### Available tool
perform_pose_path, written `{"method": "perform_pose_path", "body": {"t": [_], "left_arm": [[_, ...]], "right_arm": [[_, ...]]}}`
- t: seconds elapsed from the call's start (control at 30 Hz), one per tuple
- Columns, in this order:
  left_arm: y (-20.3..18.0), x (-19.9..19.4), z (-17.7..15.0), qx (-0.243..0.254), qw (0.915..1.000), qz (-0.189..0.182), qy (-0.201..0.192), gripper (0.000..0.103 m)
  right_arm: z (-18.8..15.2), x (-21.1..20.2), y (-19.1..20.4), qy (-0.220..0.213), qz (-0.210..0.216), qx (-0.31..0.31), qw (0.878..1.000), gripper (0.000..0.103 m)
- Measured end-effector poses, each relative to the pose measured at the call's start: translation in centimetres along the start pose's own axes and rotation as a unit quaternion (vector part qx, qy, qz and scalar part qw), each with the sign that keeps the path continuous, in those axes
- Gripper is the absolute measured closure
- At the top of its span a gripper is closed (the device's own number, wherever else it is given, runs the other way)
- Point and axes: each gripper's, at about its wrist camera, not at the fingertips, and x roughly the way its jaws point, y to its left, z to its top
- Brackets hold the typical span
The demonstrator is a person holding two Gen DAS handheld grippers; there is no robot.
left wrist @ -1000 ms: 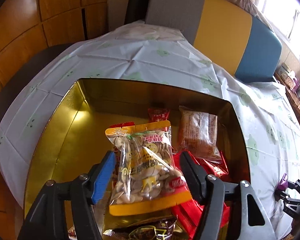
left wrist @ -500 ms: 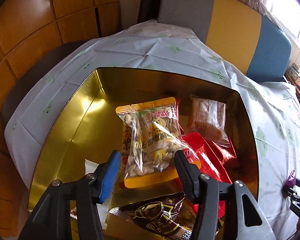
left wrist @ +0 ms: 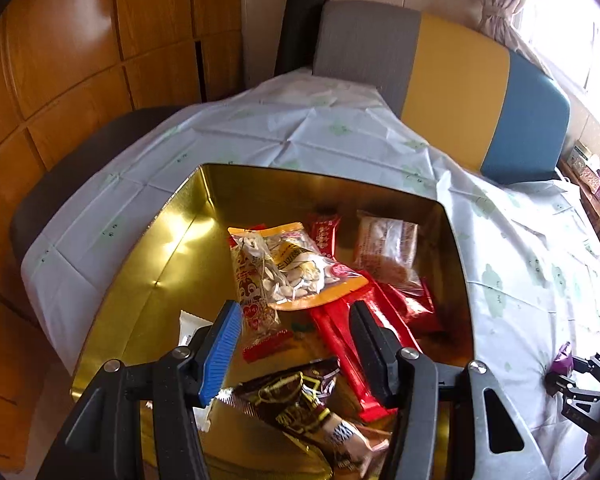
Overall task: Organize snacks
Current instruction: 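Carry the purple candy pack into the gold tin and open the right tool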
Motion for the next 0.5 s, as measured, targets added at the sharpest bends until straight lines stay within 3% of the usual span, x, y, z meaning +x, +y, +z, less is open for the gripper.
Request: {"method": "perform_pose_path", "body": {"t": [0.5], "left_arm": [[-1.3,-2.7,-1.9,0.013,0.9998,-0.013,-0.012,0.046]], "right_arm": [[0.0,-0.2,0.3,-0.003,-0.008,-0.007,1.0,0.061]]}}
